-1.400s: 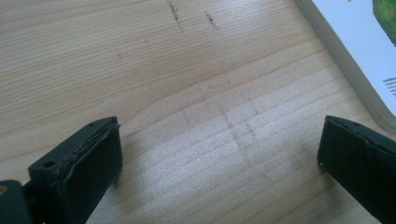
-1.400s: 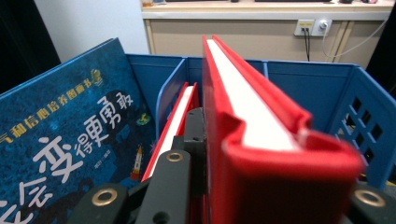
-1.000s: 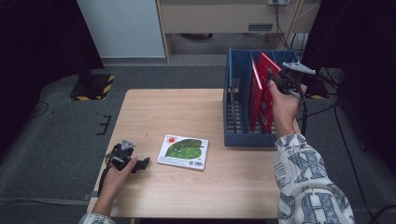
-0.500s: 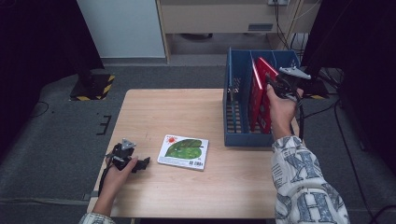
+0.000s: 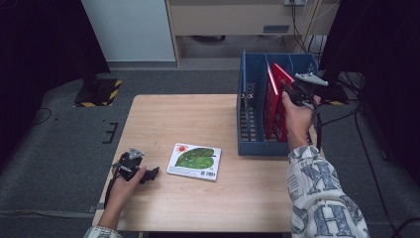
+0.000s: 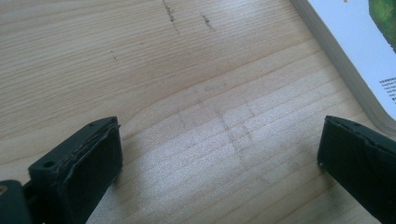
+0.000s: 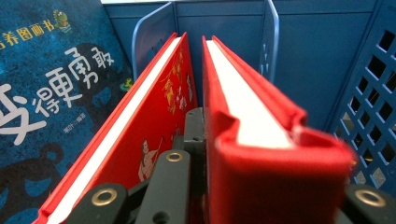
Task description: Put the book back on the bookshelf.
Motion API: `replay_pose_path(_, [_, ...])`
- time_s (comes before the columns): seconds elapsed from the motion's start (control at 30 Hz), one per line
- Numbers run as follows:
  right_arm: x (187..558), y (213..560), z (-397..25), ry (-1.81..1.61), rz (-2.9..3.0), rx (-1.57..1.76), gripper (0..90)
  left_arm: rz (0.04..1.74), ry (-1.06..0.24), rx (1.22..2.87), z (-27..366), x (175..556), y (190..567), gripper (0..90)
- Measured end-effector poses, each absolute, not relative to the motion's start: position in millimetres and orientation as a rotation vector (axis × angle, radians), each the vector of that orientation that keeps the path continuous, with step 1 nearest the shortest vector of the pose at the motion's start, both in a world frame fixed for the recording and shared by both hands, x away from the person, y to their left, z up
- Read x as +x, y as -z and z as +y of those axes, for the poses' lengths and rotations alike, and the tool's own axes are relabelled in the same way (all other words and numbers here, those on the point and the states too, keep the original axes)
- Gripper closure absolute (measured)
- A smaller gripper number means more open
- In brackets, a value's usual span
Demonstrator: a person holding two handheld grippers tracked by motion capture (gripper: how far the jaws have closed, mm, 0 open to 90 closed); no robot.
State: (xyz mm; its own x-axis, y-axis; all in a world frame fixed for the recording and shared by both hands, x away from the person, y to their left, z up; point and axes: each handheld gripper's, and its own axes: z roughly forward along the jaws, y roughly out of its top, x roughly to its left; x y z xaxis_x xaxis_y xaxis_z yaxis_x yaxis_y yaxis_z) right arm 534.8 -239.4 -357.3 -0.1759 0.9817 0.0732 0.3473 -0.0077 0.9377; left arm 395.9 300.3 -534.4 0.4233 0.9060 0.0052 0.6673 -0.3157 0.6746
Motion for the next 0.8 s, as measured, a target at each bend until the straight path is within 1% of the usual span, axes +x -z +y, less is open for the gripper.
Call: replay_pose_path(0.8, [535.2,362.8,-239.9,-1.165,1.615,1.408,78.8,1.322,-0.521,2.084,299.9,395.5,534.5,0.0])
